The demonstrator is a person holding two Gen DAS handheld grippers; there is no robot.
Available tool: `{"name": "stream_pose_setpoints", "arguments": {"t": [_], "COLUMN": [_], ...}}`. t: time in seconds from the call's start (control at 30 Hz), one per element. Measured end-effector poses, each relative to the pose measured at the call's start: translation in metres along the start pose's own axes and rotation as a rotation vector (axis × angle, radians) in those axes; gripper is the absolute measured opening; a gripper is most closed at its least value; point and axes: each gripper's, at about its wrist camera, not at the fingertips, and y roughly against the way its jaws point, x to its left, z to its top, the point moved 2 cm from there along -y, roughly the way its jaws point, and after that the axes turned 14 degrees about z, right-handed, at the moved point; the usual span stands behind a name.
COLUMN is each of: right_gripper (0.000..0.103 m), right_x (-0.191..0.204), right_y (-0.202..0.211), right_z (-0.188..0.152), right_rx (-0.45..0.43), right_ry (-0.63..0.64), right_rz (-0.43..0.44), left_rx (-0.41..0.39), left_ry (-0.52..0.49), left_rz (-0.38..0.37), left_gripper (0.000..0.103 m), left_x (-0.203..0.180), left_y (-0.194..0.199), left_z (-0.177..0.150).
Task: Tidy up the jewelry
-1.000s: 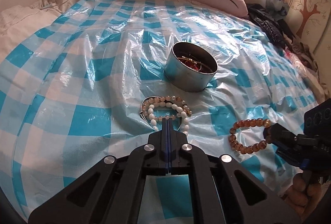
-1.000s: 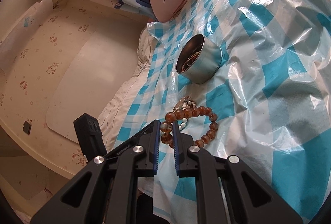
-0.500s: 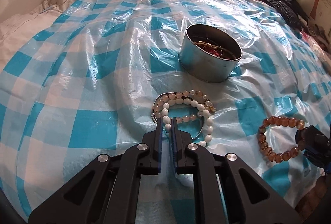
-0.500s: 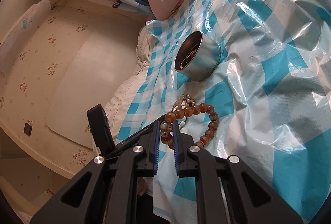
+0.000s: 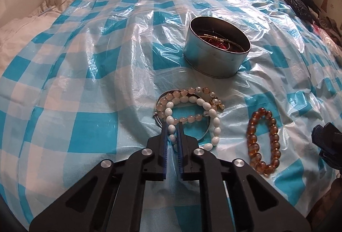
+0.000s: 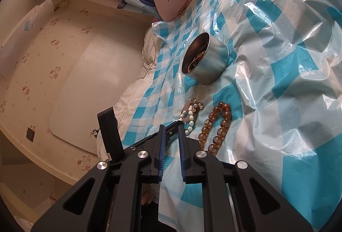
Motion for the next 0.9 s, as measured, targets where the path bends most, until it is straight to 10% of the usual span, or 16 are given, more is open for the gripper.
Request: {"name": "stream_pose_setpoints", "arguments": {"t": [0.33, 0.73, 0.9], "right_gripper": [0.030, 0.023, 0.012], "right_x": [-0.001, -0.002, -0.001], "right_y": [-0.013, -0.089, -0.078], "right_z": [0.001, -0.007, -0.004], "right_rx": [0.072, 0.410, 0.396], "right_ry": [0.021, 0.497, 0.382], "right_rz": [-0.151, -0.757, -0.589], "left_rx": [-0.063, -0.103, -0.112], "left_ry": [0.161, 0.190, 0.191], "left_rz": [-0.223, -0.317, -0.352], "left_gripper": [0.006, 0.006, 0.006], "left_x": [0.036, 0.031, 0.026], "left_y": [0.031, 0.047, 0.051], "left_z": [-0.009, -0.017, -0.017]}}
